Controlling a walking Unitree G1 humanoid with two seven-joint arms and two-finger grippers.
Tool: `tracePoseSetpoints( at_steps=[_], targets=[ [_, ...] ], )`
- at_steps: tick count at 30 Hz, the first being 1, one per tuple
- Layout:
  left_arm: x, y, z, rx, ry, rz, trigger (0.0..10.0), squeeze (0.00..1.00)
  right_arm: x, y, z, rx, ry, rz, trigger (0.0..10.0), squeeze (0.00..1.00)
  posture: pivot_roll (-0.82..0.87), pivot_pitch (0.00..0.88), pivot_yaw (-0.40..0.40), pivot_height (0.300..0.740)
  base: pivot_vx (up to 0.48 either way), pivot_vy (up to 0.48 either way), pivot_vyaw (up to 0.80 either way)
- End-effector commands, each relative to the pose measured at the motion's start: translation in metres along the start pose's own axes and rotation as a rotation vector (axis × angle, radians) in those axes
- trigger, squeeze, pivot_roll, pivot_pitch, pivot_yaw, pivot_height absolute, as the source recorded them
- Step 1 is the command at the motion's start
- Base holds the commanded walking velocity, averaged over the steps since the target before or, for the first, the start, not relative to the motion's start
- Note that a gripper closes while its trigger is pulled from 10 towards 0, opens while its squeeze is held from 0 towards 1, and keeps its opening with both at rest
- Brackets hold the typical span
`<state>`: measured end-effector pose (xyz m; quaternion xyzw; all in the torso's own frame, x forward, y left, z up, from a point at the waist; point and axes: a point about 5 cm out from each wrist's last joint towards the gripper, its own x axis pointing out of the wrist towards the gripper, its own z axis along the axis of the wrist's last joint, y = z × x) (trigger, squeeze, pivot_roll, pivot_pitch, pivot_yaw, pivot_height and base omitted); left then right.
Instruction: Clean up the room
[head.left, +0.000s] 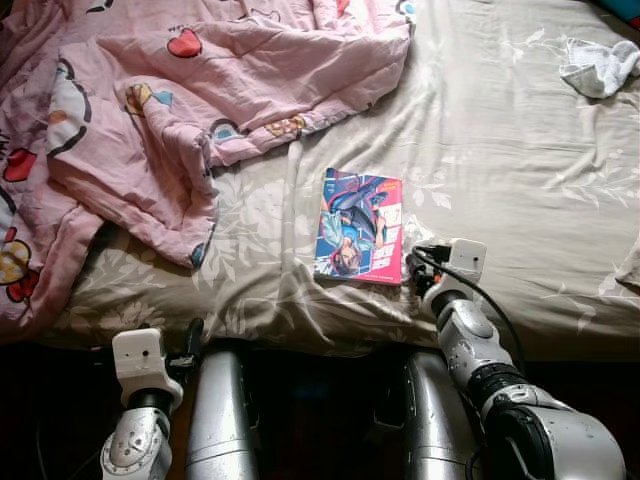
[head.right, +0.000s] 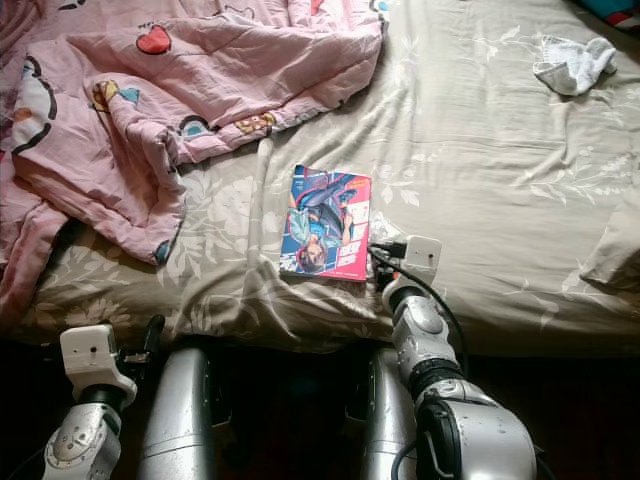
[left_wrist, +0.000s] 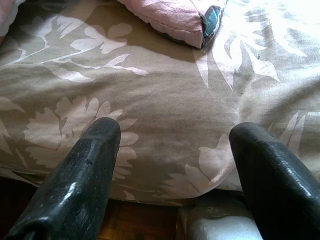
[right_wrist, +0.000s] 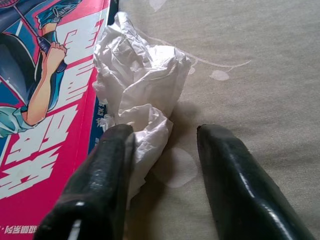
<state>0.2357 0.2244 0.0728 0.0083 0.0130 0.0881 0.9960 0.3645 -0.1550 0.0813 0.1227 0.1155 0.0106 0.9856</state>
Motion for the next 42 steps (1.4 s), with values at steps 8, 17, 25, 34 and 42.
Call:
tracePoseSetpoints(
  at_steps=[8,17,25,34,42],
  targets=[
    [-0.006,0.008,-0.01,0.009,0.041,0.016,10.0,0.0,-0.005,-0.003,-0.017,0.012,0.048,-0.016,0.0,0.0,0.24,0.473,-0.044,0.572,0.0,0.0,0.0],
    [-0.004,0.009,-0.011,0.013,0.047,0.02,10.0,0.0,-0.005,-0.003,-0.016,0.007,0.046,-0.021,0.0,0.0,0.24,0.467,-0.041,0.572,0.0,0.0,0.0],
    [-0.003,0.009,-0.014,0.008,0.054,0.023,10.0,0.0,-0.007,-0.001,-0.021,0.01,0.051,-0.023,0.0,0.0,0.24,0.461,-0.038,0.572,0.0,0.0,0.0],
    [0.0,0.012,-0.019,-0.012,0.066,0.043,10.0,0.0,-0.007,0.006,-0.02,0.004,0.011,-0.011,0.0,0.0,0.24,0.448,-0.039,0.572,0.0,0.0,0.0],
    [0.012,0.016,-0.024,-0.054,0.077,0.089,10.0,0.0,-0.01,-0.008,0.001,0.001,-0.17,-0.06,0.0,0.0,0.23,0.405,-0.048,0.572,0.0,0.0,0.0]
  ],
)
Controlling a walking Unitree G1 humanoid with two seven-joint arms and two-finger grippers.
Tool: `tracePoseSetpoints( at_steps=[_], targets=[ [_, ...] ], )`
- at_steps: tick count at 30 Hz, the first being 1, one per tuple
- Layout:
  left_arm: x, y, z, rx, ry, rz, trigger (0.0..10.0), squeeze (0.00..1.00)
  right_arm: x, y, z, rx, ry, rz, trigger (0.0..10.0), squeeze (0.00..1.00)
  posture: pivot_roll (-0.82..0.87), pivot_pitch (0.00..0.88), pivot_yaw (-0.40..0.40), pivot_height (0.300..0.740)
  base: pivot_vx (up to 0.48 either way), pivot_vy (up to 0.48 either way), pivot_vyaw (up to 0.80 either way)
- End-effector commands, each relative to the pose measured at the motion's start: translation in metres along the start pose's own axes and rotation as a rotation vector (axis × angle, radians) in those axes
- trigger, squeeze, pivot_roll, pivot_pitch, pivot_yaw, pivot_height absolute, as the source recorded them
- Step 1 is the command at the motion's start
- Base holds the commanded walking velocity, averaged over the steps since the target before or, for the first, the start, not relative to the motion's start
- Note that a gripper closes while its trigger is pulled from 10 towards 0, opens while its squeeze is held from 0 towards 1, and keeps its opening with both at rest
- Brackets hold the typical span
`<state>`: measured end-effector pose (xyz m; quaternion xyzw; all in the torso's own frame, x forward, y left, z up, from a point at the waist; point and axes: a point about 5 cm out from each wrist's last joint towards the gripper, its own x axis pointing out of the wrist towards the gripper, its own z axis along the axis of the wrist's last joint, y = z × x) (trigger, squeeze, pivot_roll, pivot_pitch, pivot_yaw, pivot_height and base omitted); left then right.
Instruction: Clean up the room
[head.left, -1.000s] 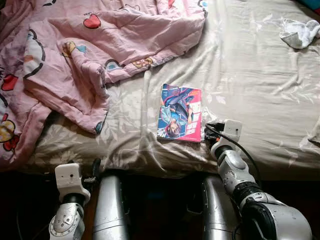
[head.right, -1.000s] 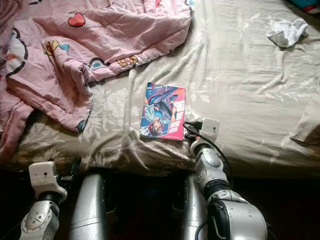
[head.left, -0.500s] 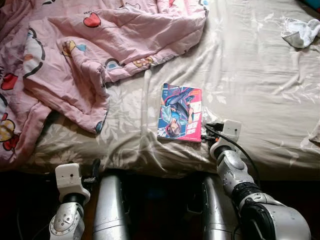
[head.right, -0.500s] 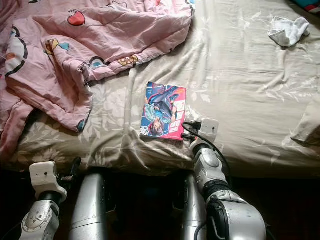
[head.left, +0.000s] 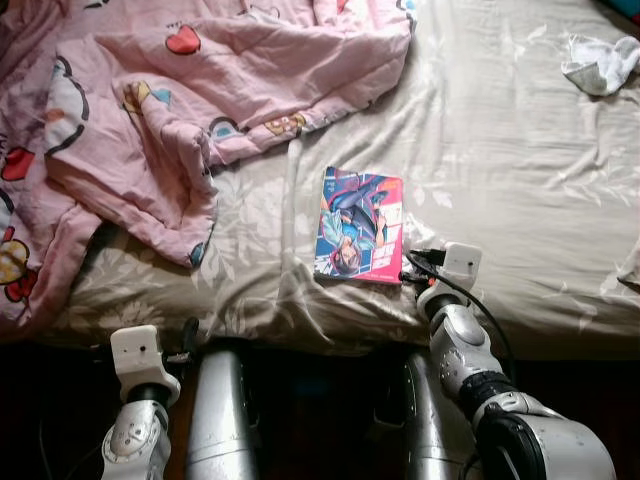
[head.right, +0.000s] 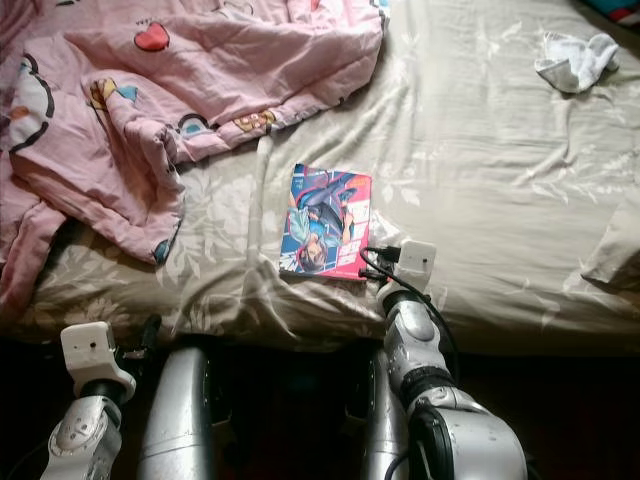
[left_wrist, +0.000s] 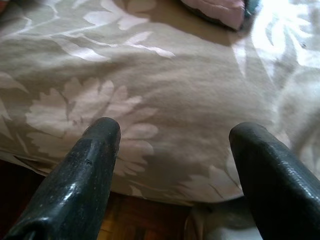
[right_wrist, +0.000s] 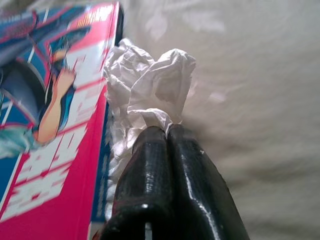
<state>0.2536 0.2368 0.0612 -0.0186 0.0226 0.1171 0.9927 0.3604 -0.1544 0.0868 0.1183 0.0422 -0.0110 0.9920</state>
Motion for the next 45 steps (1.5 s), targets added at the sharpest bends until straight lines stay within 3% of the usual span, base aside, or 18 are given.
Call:
tracePoseSetpoints(
  at_steps=[1,4,10,11,12,13,15,18,20,28,38,45],
  targets=[
    [-0.007,0.008,-0.013,-0.002,0.05,0.035,10.0,0.0,-0.004,-0.012,0.001,0.015,-0.049,-0.039,0.0,0.0,0.23,0.402,-0.048,0.572,0.0,0.0,0.0],
    [0.0,0.009,-0.012,-0.01,0.042,0.042,10.0,0.0,-0.004,-0.019,0.017,0.015,-0.148,-0.049,0.0,0.0,0.21,0.38,-0.053,0.572,0.0,0.0,0.0],
    [0.007,0.008,-0.015,-0.017,0.044,0.045,10.0,0.0,-0.011,-0.026,0.018,-0.037,-0.191,-0.037,0.0,0.0,0.19,0.33,-0.06,0.572,0.0,0.0,0.0],
    [0.008,0.009,-0.018,-0.016,0.051,0.046,10.0,0.0,-0.014,-0.028,0.011,-0.053,-0.17,-0.035,4.2,0.0,0.18,0.308,-0.064,0.572,0.0,0.0,0.0],
    [0.008,0.009,-0.019,-0.015,0.056,0.047,10.0,0.0,-0.017,-0.03,0.007,-0.061,-0.16,-0.037,4.2,0.0,0.18,0.299,-0.066,0.572,0.0,0.0,0.0],
    [0.007,0.009,-0.022,-0.013,0.064,0.049,10.0,0.0,-0.02,-0.033,0.002,-0.068,-0.145,-0.045,10.0,0.0,0.18,0.282,-0.068,0.572,0.0,0.0,0.0],
    [0.007,0.013,-0.032,-0.007,0.105,0.062,10.0,0.0,-0.032,-0.042,-0.017,-0.082,-0.08,-0.059,10.0,0.0,0.17,0.23,-0.073,0.572,0.0,0.0,0.0],
    [0.006,0.018,-0.039,-0.008,0.138,0.079,10.0,0.0,-0.04,-0.046,-0.028,-0.131,-0.045,-0.061,10.0,0.0,0.15,0.191,-0.076,0.572,0.0,0.0,0.0],
    [0.007,0.019,-0.045,-0.003,0.169,0.081,10.0,0.0,-0.046,-0.05,-0.041,-0.182,0.034,-0.056,10.0,0.0,0.13,0.15,-0.078,0.572,0.0,0.0,0.0],
    [0.007,0.019,-0.056,0.005,0.223,0.089,10.0,0.0,-0.057,-0.066,-0.056,-0.101,0.116,-0.083,10.0,0.0,0.13,0.097,-0.082,0.572,0.0,0.0,0.0],
    [0.016,0.024,-0.05,0.028,0.208,0.092,10.0,0.0,-0.059,-0.066,-0.067,-0.083,0.189,-0.123,10.0,0.0,0.16,0.055,-0.078,0.635,0.0,0.0,0.0],
    [0.009,0.027,-0.063,0.038,0.287,0.087,10.0,0.0,-0.084,-0.079,-0.095,-0.091,0.326,-0.192,10.0,0.0,0.14,0.0,-0.053,0.68,0.0,0.0,0.0]
  ],
)
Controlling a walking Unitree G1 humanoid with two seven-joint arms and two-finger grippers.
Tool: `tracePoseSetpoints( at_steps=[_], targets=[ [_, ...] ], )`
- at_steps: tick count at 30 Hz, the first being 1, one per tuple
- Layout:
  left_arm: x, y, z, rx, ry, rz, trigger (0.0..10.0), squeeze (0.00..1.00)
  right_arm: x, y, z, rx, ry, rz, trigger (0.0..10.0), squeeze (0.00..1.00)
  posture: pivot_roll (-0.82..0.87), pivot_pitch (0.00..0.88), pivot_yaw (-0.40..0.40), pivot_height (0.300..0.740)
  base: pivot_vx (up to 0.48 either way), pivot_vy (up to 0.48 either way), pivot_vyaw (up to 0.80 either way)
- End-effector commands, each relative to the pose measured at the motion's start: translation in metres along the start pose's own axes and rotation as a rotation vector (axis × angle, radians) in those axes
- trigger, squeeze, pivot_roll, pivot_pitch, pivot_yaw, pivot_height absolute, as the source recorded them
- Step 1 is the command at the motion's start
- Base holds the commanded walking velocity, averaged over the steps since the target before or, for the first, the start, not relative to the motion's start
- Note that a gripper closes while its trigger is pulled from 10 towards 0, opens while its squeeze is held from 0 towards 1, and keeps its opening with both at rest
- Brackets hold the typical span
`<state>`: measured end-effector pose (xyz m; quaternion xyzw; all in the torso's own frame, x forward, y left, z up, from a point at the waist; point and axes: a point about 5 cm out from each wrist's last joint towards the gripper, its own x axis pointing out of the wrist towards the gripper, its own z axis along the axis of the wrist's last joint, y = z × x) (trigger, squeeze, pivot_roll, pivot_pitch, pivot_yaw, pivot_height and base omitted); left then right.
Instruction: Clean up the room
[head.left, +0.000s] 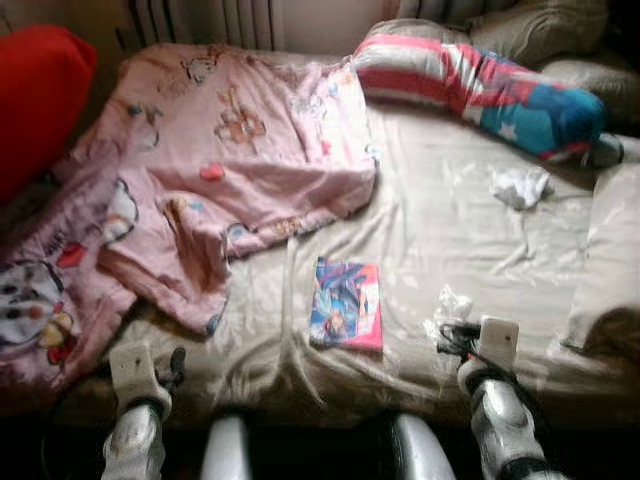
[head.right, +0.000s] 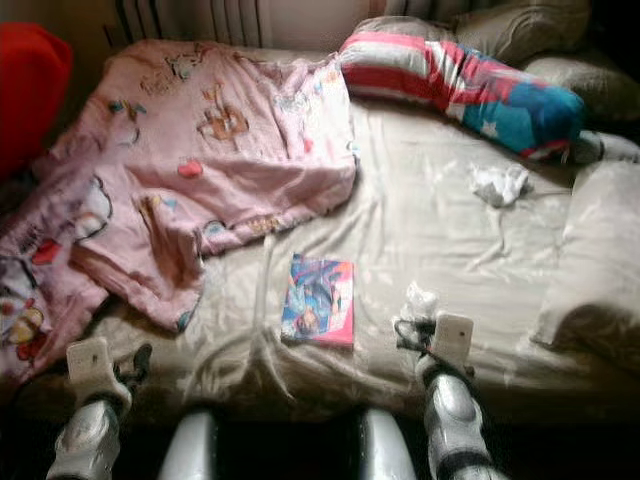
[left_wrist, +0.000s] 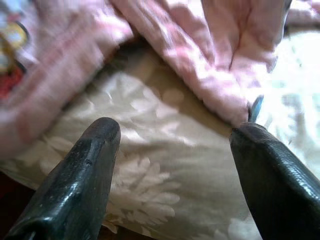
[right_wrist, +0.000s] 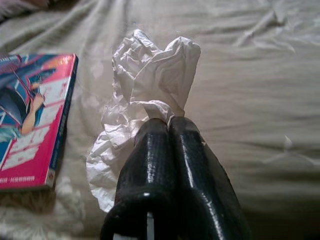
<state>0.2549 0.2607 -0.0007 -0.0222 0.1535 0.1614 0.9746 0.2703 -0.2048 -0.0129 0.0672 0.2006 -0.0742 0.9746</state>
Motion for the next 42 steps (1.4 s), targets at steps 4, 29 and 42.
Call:
tracePoseSetpoints(
  at_steps=[4,29,42],
  targets=[
    [-0.005,-0.001,-0.017,0.041,0.109,-0.027,10.0,0.0,-0.011,-0.014,-0.025,-0.01,0.118,-0.066,10.0,0.0,0.11,0.0,-0.045,0.705,0.0,0.0,0.0],
    [-0.032,-0.004,-0.071,0.032,0.434,-0.002,10.0,0.0,-0.047,-0.025,-0.087,-0.017,0.446,-0.15,10.0,0.0,0.05,0.0,-0.036,0.74,0.0,0.0,0.0],
    [-0.041,0.002,-0.081,0.027,0.482,0.014,10.0,0.0,-0.049,-0.021,-0.091,-0.035,0.466,-0.145,10.0,0.0,0.06,0.0,-0.032,0.74,0.0,0.0,0.0]
  ],
)
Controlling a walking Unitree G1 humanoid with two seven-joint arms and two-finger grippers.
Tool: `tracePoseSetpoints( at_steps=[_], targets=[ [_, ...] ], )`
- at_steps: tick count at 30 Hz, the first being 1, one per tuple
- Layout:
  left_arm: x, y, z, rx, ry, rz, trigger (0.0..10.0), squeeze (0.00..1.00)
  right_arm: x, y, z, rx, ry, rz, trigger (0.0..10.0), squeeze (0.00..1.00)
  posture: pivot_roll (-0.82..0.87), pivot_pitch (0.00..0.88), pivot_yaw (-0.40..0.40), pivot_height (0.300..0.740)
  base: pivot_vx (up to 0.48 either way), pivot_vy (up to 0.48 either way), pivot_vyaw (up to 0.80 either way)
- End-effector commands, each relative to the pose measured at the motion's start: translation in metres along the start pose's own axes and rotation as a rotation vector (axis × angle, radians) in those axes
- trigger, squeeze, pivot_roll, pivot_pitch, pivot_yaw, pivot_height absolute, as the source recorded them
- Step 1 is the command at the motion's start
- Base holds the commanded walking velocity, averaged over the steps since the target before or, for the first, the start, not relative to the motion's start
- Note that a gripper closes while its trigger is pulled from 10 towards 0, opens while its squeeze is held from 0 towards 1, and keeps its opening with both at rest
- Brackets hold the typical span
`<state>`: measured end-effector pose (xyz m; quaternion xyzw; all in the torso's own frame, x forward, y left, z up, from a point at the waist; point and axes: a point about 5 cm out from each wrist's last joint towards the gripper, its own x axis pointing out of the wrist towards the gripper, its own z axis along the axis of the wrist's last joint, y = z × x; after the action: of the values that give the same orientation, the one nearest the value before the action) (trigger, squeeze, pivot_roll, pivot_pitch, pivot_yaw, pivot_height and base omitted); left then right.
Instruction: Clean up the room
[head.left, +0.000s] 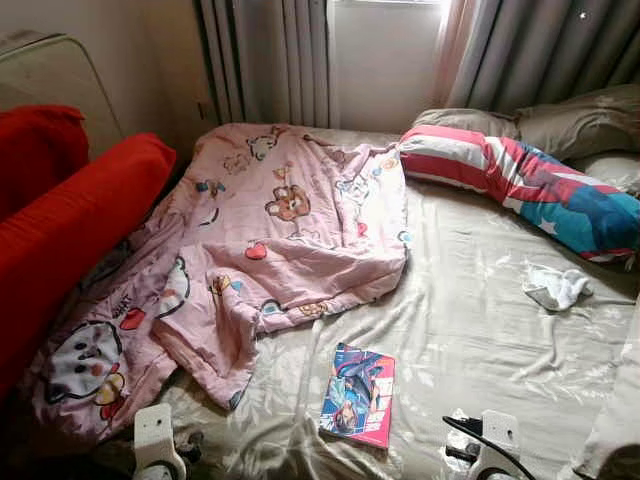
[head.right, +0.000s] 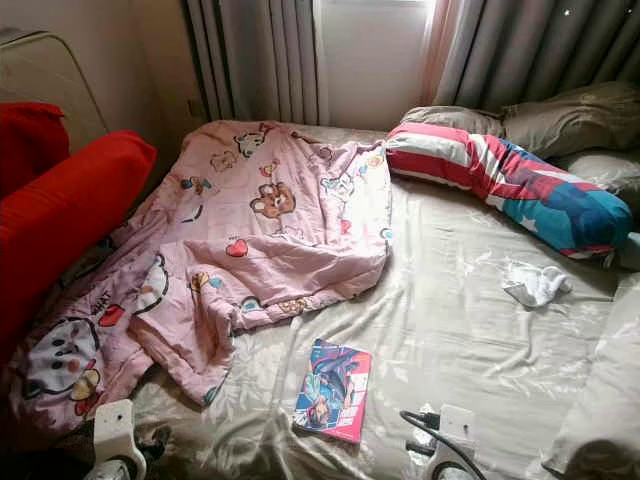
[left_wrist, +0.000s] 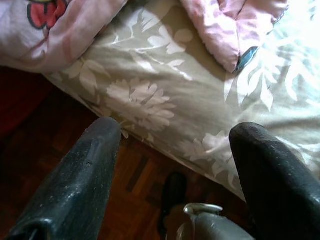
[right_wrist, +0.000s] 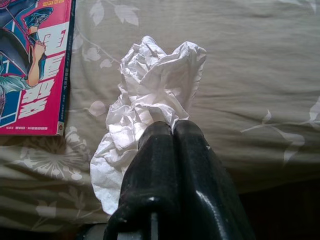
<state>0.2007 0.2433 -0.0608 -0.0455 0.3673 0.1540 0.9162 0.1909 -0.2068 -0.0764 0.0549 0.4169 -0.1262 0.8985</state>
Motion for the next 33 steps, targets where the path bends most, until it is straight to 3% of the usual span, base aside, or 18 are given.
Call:
tracePoseSetpoints(
  at_steps=[1,9,33],
  targets=[
    [-0.0019,0.0018,-0.0086,0.0,0.037,0.008,10.0,0.0,-0.0006,0.0002,-0.0036,-0.01,0.017,0.0,10.0,0.0,0.06,0.0,-0.032,0.74,0.0,0.0,0.0],
    [-0.0026,0.0046,-0.0109,-0.008,0.047,0.014,10.0,0.0,-0.0006,-0.0003,-0.0035,-0.008,0.014,-0.005,10.0,0.0,0.06,0.0,-0.031,0.74,-0.03,0.0,0.0],
    [-0.0045,0.0074,-0.0166,0.006,0.065,0.01,10.0,0.0,-0.0012,-0.0002,-0.0061,-0.017,0.021,-0.011,10.0,0.0,0.07,0.0,-0.028,0.74,-0.256,0.0,0.0]
  ],
)
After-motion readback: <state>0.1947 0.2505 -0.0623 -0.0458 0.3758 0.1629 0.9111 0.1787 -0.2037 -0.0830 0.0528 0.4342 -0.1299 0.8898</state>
